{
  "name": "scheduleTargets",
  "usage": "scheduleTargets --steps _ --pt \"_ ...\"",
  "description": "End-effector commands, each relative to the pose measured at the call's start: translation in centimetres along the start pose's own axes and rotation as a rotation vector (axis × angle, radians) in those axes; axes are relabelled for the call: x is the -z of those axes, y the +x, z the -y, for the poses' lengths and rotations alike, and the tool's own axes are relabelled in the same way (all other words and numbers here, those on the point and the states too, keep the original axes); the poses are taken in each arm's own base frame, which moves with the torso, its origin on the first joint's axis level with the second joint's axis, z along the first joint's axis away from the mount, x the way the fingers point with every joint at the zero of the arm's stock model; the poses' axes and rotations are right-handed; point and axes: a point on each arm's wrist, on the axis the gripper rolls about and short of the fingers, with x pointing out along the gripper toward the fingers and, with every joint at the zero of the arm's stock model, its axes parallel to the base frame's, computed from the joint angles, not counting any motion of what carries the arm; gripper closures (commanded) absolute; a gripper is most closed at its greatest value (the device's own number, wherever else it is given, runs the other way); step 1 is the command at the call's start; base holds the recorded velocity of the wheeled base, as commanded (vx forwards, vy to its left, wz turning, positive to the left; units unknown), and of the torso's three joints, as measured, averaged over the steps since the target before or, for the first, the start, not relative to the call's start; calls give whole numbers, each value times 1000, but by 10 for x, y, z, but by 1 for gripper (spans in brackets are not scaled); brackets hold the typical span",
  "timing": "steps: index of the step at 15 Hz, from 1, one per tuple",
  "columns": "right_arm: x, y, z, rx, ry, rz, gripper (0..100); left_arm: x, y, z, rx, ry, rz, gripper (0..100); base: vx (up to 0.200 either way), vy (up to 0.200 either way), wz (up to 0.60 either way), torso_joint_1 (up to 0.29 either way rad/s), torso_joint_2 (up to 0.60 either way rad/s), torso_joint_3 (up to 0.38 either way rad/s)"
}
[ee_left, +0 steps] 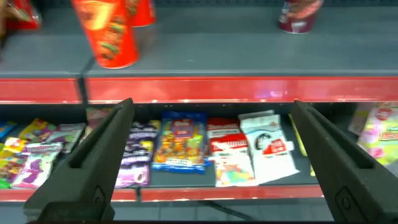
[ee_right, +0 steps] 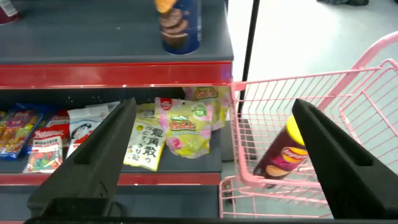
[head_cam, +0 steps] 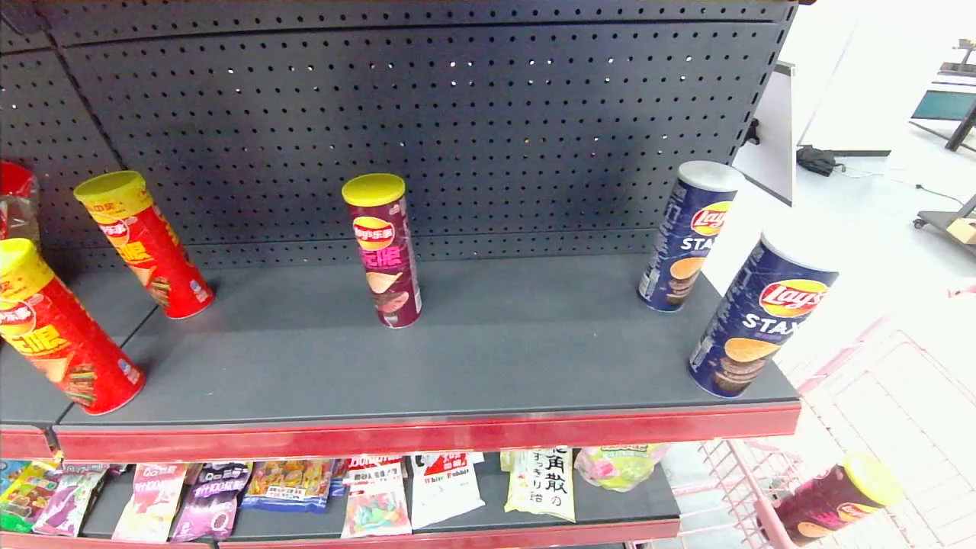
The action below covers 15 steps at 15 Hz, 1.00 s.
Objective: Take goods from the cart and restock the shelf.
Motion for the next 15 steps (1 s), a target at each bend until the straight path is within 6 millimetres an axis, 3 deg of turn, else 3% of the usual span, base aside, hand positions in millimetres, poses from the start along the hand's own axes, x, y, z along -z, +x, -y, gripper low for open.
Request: scheduleTargets --steps 1,4,15 --pt "0 0 0 0 0 0 0 0 0 0 0 0 0 0 0 -200 0 7 7 7" --pt "0 0 0 -2 0 0 0 0 0 0 0 0 0 0 0 0 0 0 0 0" --pt "0 0 0 -2 0 0 0 0 0 0 0 0 0 0 0 0 -600 3 2 1"
